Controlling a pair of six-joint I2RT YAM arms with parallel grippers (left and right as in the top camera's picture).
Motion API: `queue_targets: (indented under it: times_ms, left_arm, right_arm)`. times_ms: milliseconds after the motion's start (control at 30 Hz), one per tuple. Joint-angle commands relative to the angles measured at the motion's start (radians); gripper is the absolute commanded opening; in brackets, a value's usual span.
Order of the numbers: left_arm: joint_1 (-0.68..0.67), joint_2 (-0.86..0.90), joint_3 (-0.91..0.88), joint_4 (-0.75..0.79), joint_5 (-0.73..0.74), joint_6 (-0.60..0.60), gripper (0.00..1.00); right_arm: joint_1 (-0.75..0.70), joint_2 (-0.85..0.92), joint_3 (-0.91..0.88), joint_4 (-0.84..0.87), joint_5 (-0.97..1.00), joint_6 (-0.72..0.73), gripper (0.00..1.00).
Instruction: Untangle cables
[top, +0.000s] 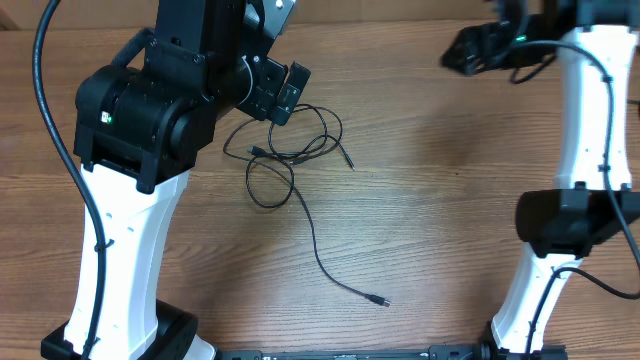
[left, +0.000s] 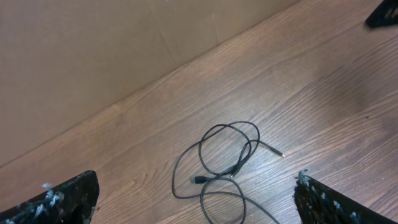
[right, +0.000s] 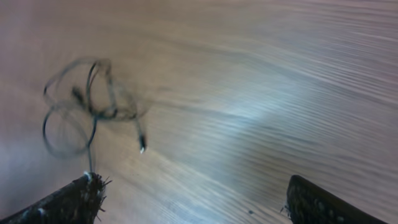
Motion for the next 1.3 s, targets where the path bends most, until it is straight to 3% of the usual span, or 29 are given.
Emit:
queue_targets:
  times_ms: [0, 167, 300, 433, 800, 1267]
  left_arm:
    - [0.001, -0.002, 0.006, -0.008, -0.013, -0.006, 1.0]
    - [0.001, -0.002, 0.006, 0.0, -0.12, -0.026, 1.0]
    - [0.017, -0.002, 0.006, 0.023, -0.313, -0.222, 1.0]
    - [0.068, -0.003, 0.006, 0.017, -0.311, -0.299, 1.0]
    - [0.118, -0.003, 0.006, -0.029, -0.27, -0.294, 1.0]
    - [0.118, -0.003, 0.006, -0.031, -0.275, -0.256, 1.0]
  right_arm:
    - [0.051, -0.008, -0.008, -0.016, 0.019, -0.13, 0.95]
    - [0.154, -0.008, -0.113, 0.015, -0.015, -0.137, 0.92]
    - [0.241, -0.008, -0.296, 0.19, -0.016, -0.136, 0.9]
    - [0.311, -0.008, -0.474, 0.372, -0.02, -0.132, 0.9]
    - [0.42, -0.008, -0.738, 0.68, -0.011, -0.098, 0.9]
    - [0.419, 0.039, -0.741, 0.872, 0.099, 0.046, 0.84]
